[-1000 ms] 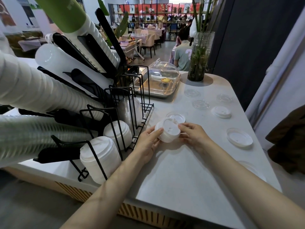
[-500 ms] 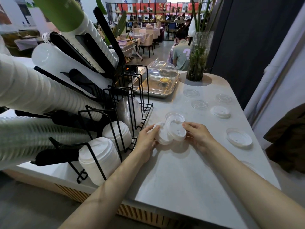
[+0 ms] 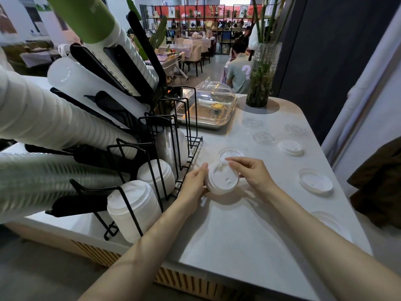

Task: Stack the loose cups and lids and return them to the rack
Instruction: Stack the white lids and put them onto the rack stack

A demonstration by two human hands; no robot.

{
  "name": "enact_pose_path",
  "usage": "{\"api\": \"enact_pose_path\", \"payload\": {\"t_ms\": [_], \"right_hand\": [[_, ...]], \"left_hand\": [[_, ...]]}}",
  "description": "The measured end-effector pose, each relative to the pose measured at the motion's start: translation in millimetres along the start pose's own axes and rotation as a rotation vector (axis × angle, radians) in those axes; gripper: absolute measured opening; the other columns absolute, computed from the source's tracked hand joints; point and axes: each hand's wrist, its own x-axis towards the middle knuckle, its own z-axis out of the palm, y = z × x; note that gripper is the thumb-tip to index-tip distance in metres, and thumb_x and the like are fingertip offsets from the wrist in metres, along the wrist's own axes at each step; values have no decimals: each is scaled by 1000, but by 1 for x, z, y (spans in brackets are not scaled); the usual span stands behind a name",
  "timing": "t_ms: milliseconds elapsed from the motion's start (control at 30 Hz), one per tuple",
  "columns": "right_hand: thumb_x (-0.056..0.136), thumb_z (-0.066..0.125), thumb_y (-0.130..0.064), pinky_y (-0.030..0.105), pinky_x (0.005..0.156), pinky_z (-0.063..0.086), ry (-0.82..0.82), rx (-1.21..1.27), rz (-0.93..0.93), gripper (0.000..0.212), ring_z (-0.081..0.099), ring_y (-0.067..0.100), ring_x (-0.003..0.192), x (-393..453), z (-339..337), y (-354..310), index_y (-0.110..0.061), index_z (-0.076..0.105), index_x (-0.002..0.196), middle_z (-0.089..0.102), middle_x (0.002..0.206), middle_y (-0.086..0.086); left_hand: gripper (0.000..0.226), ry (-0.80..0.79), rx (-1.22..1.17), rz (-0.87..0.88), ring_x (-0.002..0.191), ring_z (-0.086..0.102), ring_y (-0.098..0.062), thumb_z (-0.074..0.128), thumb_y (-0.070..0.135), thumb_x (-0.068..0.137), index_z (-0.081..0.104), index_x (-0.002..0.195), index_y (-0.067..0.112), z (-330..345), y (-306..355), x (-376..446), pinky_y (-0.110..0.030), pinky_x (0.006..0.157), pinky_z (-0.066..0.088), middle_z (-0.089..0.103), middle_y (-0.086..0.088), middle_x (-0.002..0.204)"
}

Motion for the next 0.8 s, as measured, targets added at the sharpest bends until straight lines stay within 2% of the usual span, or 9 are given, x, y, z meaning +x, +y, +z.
{"api": "enact_pose_path", "payload": {"t_ms": [67,133,267,367,433,600,733,800], "right_hand": [[93,69,-14,24,76,51,22,-23,-1,20,66,11,89,0,1,2,-7,77,111,77,108,10],[93,69,-15,15,69,50,38,-42,-7,20,65,5,85,-1,2,4,-7,77,110,77,106,8],[92,70,-11,8,60,45,36,-73,-18,21,64,-6,70,-1,5,4,-3,76,110,75,98,8],[92,69,-8,7,59,45,31,-91,-25,21,62,-8,66,-1,5,6,0,75,110,73,94,8],[91,70,-8,7,59,45,36,-93,-20,21,62,-9,66,0,6,7,0,75,110,73,94,7],[91,72,-15,16,61,47,33,-89,25,17,63,1,73,0,6,8,-8,78,105,74,89,1],[90,73,-18,16,60,49,30,-90,50,15,63,8,81,1,3,10,-13,79,103,76,91,0],[90,74,-18,16,59,49,29,-91,58,13,64,10,82,1,2,11,-15,79,101,77,93,3]], "left_hand": [[46,-30,6,-4,64,70,-8,49,48,106,78,97,14,1,1,-1,-19,54,51,77,1,77],[43,-60,38,9,67,70,-9,55,51,102,80,99,16,1,2,-2,-20,57,51,78,1,82],[26,-153,103,109,78,72,-13,74,34,94,78,113,17,-3,1,-6,-20,60,52,81,-2,93],[33,-180,43,100,93,72,-23,75,24,94,73,123,8,-4,1,-7,-30,76,55,78,-17,111],[33,-162,27,80,97,70,-26,73,23,95,72,124,7,-4,1,-6,-39,84,53,76,-18,112],[21,-117,17,55,91,69,-20,70,25,98,74,114,12,-3,-4,-3,-35,77,52,77,-1,92],[28,-104,-1,34,95,68,-22,72,26,96,73,118,9,-2,-5,1,-40,83,51,76,-7,100],[31,-89,-23,14,95,66,-24,73,25,95,71,121,9,-2,-5,2,-36,76,49,75,-9,103]]}}
